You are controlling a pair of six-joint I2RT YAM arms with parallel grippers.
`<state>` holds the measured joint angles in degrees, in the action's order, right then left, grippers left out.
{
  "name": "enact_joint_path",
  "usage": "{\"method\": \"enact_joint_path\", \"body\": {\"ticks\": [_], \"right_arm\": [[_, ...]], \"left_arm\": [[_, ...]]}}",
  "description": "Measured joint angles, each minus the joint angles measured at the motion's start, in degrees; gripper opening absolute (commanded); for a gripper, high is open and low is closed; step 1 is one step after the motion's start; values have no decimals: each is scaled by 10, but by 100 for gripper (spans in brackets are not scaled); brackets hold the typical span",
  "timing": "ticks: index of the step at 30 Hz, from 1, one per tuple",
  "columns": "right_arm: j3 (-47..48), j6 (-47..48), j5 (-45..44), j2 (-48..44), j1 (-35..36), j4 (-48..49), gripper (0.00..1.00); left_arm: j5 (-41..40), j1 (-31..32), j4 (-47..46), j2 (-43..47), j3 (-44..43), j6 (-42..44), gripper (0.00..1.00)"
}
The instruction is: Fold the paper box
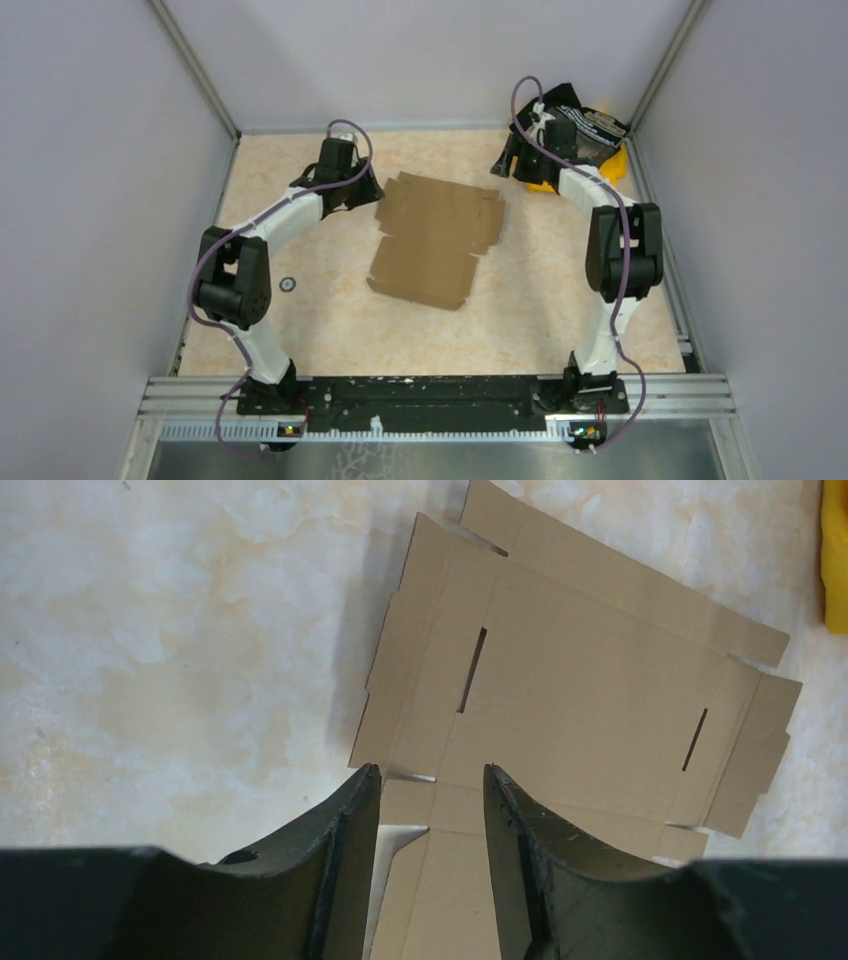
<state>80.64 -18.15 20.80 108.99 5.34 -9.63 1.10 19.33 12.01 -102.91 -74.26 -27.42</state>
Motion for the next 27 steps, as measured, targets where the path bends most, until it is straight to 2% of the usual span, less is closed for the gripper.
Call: {"method": "enact_joint_path", "body": {"ticks": [5,8,12,17,22,25,27], "right_arm": [[47,16,43,53,0,20,68],[78,23,62,85,0,22,67],[71,26,65,91,2,29,66],[6,24,40,69,3,41,65],[-148,1,4,-25,3,54,60],[-216,-16,-5,-89,7,59,59],[-249,-26,-11,-125,11,69,54]], "left_arm": [[31,-6,6,19,21,2,69],[44,-9,10,23,37,4,71],[47,-19,18,21,52,5,70],[62,-42,16,14,52,5,66],[88,-48,4,10,57,2,49],[107,-48,-13,10,72,0,42],[117,-47,-20,10,85,0,40]]}}
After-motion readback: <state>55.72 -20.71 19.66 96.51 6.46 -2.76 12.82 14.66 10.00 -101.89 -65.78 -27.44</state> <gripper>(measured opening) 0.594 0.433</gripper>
